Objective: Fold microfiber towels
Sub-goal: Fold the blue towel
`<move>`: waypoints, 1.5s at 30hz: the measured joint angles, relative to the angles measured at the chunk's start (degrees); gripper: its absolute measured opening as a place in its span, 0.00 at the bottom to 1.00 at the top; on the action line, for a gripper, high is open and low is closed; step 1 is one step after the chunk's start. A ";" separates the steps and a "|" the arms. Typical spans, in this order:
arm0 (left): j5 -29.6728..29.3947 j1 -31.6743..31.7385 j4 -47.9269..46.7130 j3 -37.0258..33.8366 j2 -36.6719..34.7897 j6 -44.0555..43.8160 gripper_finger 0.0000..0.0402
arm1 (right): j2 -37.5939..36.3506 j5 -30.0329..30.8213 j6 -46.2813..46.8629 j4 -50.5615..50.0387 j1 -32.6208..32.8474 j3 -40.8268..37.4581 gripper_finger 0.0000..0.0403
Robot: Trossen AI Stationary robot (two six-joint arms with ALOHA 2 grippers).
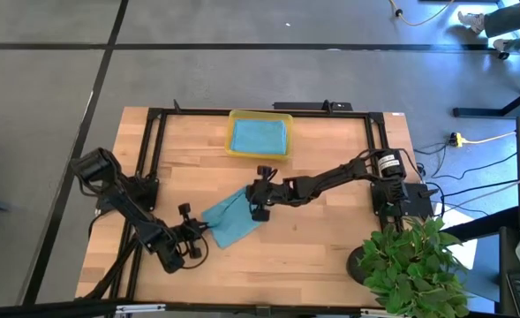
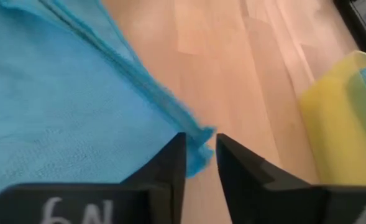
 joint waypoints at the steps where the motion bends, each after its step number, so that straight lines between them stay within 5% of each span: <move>1: -0.04 0.00 -0.26 0.00 -0.36 0.06 0.01 | 0.00 0.44 0.03 -0.03 -0.02 0.00 0.24; 12: -3.01 0.57 -8.47 0.02 -10.31 0.44 0.21 | 0.00 1.09 1.51 -0.24 0.04 0.00 0.38; 37: 1.50 3.78 -10.34 3.76 -15.94 7.73 0.29 | -0.23 7.92 -0.11 -1.84 4.55 0.00 0.38; 45: 4.42 3.77 1.53 3.75 -10.04 9.55 0.29 | -0.92 -9.06 1.34 1.64 4.69 0.02 0.31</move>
